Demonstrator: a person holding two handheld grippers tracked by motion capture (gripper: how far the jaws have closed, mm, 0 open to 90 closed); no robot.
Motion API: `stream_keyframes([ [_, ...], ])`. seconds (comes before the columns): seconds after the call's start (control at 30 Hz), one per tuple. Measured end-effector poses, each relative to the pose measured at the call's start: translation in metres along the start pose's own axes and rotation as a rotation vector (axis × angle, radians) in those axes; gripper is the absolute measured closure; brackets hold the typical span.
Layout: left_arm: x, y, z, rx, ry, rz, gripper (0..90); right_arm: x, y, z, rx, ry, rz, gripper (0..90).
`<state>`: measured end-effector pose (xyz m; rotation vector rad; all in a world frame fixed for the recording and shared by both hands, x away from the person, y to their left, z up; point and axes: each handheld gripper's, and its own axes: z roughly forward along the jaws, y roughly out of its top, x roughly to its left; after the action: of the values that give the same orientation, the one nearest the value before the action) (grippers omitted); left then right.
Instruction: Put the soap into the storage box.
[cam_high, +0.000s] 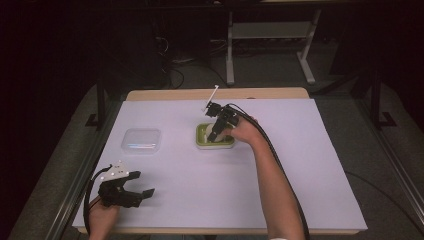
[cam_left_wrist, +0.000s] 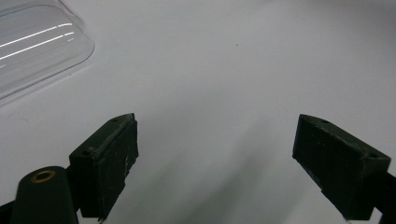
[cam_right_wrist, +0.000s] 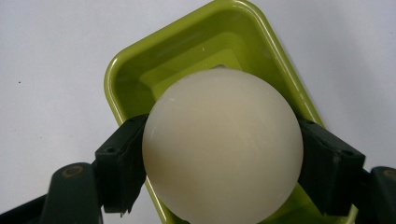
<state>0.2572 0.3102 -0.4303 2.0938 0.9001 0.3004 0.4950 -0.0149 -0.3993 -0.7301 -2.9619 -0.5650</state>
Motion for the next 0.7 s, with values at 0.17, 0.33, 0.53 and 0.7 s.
stream_keyframes([
  [0.17, -0.0003, -0.0001, 0.0001, 0.001, -0.001, -0.005, 13.6, 0.0003, 0.0001, 0.0, 0.0, -0.003, 0.0, 23.7],
  [0.33, -0.0002, 0.0, 0.0003, 0.001, -0.002, -0.004, 13.6, 0.0005, -0.0001, -0.0007, 0.003, -0.004, -0.002, 23.8],
  [0.53, -0.0004, 0.0, 0.0002, 0.002, -0.001, -0.004, 13.6, 0.0002, -0.0004, -0.0001, 0.004, -0.004, 0.006, 23.8],
  [0.7, -0.0002, 0.0, 0.0001, 0.0, -0.001, -0.004, 13.6, 0.0004, 0.0001, 0.0003, 0.008, -0.008, 0.002, 23.7],
])
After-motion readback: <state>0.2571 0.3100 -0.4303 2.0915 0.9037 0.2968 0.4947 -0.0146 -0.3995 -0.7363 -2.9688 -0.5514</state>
